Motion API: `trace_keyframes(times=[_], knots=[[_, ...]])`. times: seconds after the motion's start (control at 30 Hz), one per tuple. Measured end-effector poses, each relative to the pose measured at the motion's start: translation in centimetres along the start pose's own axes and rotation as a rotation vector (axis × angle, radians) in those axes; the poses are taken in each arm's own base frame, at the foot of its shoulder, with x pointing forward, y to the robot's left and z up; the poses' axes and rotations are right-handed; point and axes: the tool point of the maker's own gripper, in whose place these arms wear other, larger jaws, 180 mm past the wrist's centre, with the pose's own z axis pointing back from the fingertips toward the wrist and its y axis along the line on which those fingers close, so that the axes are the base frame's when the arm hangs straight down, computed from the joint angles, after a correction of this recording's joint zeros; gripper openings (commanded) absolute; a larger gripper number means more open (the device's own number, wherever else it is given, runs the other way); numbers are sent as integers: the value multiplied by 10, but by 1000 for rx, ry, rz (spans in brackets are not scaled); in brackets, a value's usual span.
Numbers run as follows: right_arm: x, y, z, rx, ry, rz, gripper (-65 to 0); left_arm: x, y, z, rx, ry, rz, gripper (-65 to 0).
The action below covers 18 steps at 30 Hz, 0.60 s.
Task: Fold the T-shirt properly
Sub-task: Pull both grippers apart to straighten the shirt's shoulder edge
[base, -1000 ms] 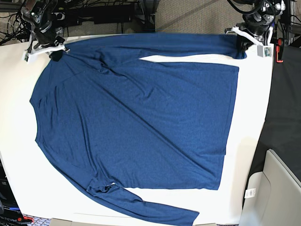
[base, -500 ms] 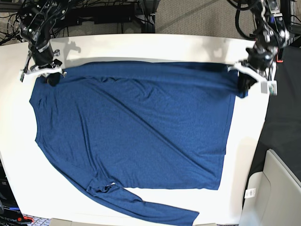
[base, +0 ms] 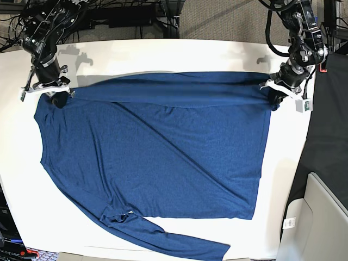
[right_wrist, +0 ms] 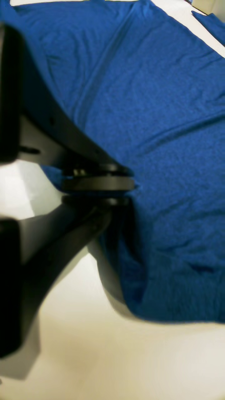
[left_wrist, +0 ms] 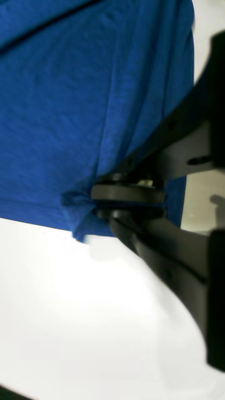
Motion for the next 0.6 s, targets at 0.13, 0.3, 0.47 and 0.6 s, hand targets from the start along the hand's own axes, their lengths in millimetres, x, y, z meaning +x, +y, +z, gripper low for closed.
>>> trace_keyframes(times=[0.13,0.3,0.47,0.6], knots=[[0,-4,1,-11,-1,-4,-648,-6,2,-1,4,17,5,-523],[0,-4,1,-10,-2,-6,-648,-29,5,1,10,152,2,-402],[0,-4,1,-10,-1,-6,-648,-41,6,5,14,223,4,-392],[-1,-4,2,-11,1,-6,-648,-60,9,16,21,275,2,-390]])
